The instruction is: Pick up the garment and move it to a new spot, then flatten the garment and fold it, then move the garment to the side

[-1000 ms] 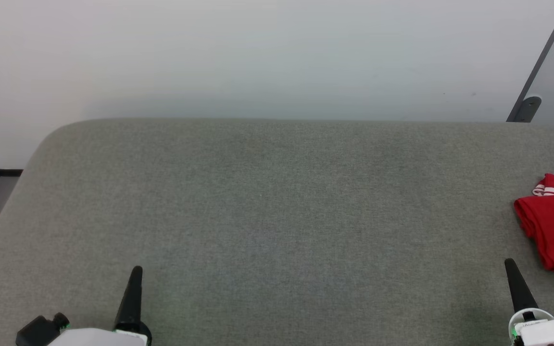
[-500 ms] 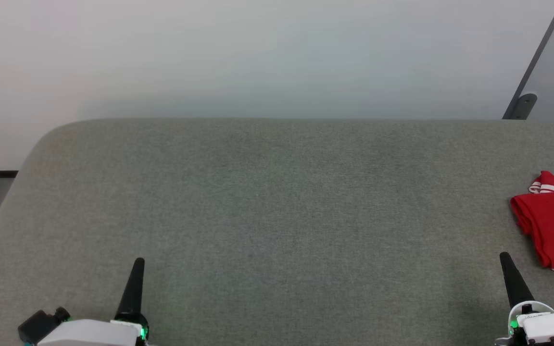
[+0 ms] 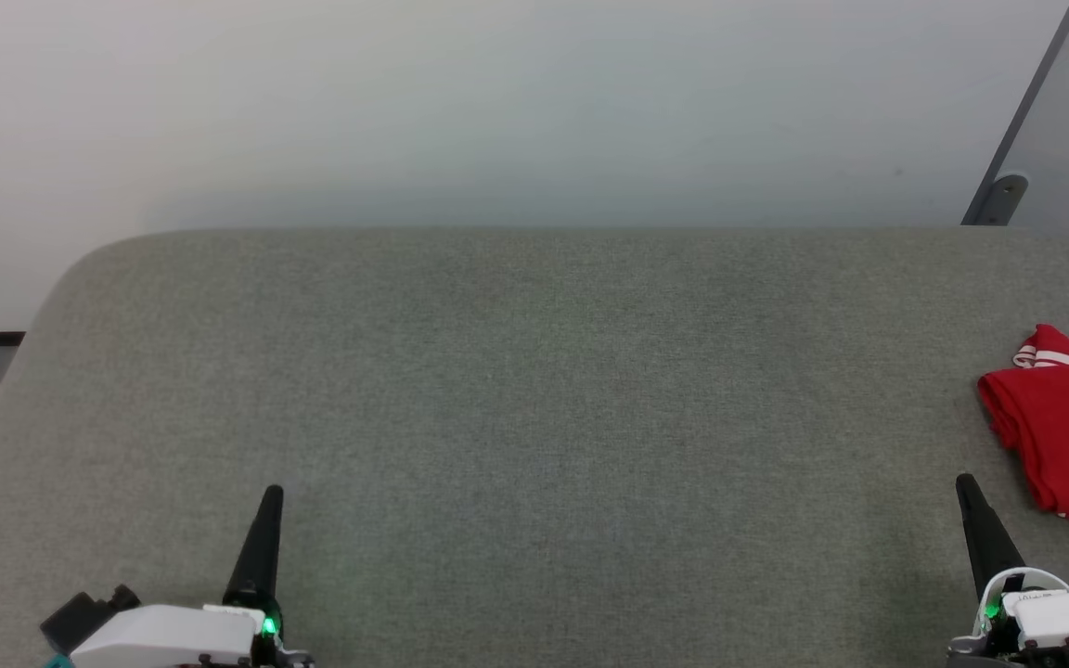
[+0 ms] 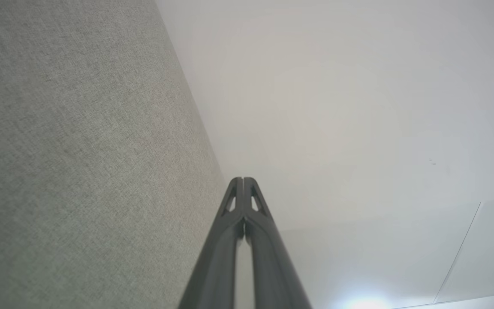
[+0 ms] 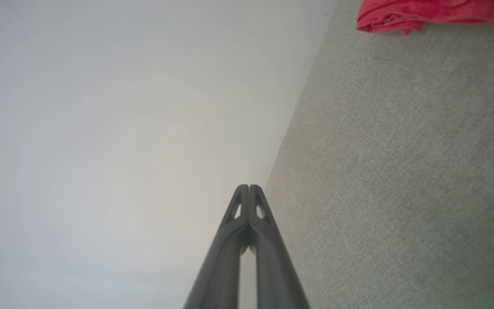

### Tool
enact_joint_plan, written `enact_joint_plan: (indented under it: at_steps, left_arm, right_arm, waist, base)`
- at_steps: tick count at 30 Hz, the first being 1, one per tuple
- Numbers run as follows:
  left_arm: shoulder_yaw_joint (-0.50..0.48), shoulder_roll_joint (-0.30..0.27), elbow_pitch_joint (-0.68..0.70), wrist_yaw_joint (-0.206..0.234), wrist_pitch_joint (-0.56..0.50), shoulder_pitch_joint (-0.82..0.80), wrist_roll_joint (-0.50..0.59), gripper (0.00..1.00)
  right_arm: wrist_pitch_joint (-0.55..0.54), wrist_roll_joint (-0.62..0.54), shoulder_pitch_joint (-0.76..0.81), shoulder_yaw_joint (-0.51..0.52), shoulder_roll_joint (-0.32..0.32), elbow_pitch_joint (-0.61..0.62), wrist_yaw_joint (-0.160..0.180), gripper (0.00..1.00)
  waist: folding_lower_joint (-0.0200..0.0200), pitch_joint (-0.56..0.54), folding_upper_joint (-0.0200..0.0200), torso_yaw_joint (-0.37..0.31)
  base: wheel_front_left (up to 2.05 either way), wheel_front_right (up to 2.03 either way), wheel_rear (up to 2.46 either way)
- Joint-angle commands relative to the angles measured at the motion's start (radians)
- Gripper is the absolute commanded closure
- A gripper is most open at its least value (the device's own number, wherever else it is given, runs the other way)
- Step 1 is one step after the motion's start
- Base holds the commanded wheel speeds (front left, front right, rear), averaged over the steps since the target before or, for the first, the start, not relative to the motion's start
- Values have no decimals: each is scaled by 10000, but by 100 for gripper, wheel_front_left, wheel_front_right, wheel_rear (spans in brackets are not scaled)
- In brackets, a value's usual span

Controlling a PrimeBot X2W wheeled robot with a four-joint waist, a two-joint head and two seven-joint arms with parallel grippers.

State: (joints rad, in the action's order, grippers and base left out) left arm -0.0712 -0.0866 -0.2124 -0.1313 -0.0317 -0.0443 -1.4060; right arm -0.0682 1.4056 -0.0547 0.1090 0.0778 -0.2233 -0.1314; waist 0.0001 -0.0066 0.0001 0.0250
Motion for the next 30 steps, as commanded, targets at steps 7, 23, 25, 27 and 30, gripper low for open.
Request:
enact_joint_plan:
  at_steps: [7,23,25,27,30]
  left_arm:
    - [-91,59,-83,9,-202,-302,-704,100]
    - [-188,171,-250,10,-520,-574,-1737,100]
    - [-195,178,-262,10,-549,-587,-1797,100]
    - [-206,193,-283,11,-586,-601,-1925,100]
    - [-223,212,-316,11,-627,-645,-2085,100]
  right_arm:
    - [-139,626,-267,34,-98,-42,10,100]
    - [-369,1613,-490,51,-231,-170,12,100]
    - [-387,1667,-510,52,-238,-175,13,100]
    - [-410,1784,-543,53,-255,-187,13,100]
    - [-461,1938,-582,56,-282,-210,13,100]
  waist:
    - [-1,24,-1,-60]
    - [-1,70,-1,-180]
    - [-1,73,-1,-188]
    - [-1,79,-1,-203]
    - [-1,88,-1,-225]
  base:
    - [0,0,0]
    - [0,0,0]
    - [0,0,0]
    - [0,0,0]
    - [0,0,0]
